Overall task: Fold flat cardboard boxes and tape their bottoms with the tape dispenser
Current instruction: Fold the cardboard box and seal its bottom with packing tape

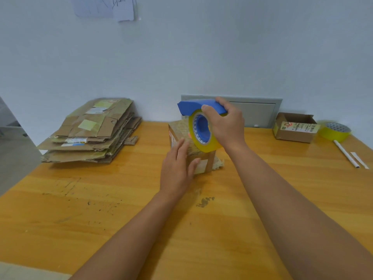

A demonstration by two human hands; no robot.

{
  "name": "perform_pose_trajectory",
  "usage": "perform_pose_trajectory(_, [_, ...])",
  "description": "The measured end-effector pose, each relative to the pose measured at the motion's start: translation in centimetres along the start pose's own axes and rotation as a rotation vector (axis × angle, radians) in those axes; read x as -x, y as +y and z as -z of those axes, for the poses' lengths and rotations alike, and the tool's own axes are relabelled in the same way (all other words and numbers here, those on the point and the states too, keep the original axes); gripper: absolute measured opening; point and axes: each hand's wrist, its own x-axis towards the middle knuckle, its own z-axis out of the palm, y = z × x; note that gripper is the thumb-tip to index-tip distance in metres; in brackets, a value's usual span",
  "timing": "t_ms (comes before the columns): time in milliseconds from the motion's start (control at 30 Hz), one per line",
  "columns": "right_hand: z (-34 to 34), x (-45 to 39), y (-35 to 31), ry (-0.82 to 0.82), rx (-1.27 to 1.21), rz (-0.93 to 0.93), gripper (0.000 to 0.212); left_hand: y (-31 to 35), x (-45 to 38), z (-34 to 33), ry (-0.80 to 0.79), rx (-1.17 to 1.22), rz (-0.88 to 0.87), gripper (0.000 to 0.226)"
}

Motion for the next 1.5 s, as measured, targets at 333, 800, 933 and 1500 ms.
perform_pose_trajectory(333, [3.4, 1.3, 0.3, 0.164, -0.217, -0.050, 0.059, -1.9, -2.9, 1.8, -0.142, -0.144, -0.174, 0.025])
perform_pose_trajectory(800, [6.6, 2.9, 3.7, 0.169, -0.012, -0.048, 0.062, 0.3, -4.6, 0.5, -0.243, -0.380, 0.025, 0.070])
perform_pose_trajectory(933, [7.3, 3.8, 4.8, 0.052, 0.215, -0.042, 0.060, 1.1, -4.7, -0.6, -0.238, -0.390, 0.069, 0.056])
perform_pose_trajectory(1500, [6.4, 9.5, 8.0, -0.566, 1.097, 0.068, 0.074, -1.1, -3.6, 5.0, -0.502, -0.485, 0.228, 0.082])
